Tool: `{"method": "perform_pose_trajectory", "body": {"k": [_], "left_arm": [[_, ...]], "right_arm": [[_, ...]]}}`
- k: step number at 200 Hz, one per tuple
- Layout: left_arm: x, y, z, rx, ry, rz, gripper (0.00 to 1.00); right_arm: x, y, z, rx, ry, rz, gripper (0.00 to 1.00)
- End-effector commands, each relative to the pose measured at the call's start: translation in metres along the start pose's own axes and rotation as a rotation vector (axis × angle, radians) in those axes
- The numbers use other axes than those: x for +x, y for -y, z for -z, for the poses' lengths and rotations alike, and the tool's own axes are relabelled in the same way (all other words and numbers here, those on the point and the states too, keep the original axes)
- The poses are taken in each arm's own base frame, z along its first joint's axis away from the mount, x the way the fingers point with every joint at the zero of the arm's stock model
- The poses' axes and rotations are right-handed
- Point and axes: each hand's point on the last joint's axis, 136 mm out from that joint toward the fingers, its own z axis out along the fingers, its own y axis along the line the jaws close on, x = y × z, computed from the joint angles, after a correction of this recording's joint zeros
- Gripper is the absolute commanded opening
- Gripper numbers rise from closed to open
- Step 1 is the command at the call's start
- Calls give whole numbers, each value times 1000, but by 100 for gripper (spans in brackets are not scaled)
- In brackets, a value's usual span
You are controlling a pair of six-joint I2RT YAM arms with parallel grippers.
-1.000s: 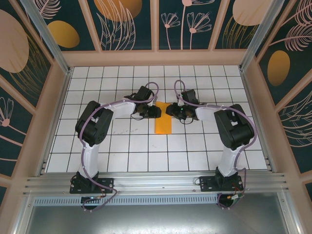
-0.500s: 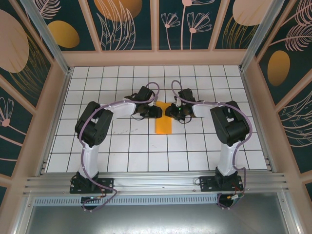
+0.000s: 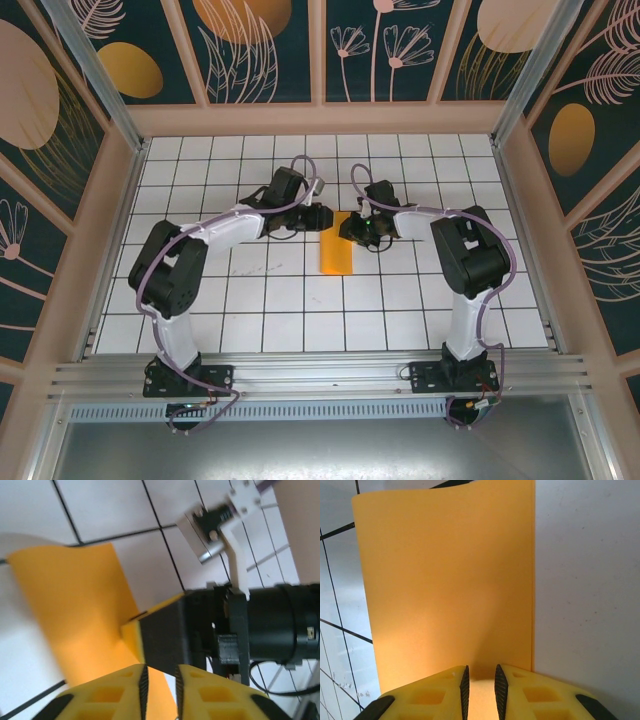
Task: Fold a paper plane with a square sheet of paper (fold left side to right side)
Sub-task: First fold the square sheet of paper in half at the center of the table.
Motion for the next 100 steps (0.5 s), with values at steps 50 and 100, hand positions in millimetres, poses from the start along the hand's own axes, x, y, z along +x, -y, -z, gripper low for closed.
{"method": "perform_pose_trajectory", "body": {"k": [50,100], "left_arm": [[38,-30,-36,15,-134,80,21],[56,-64,-41,-124,-167,86,20]], "right_arm": [[32,43,-18,156,-104,-32,25],[33,47,-18,178,-108,-28,25]]}}
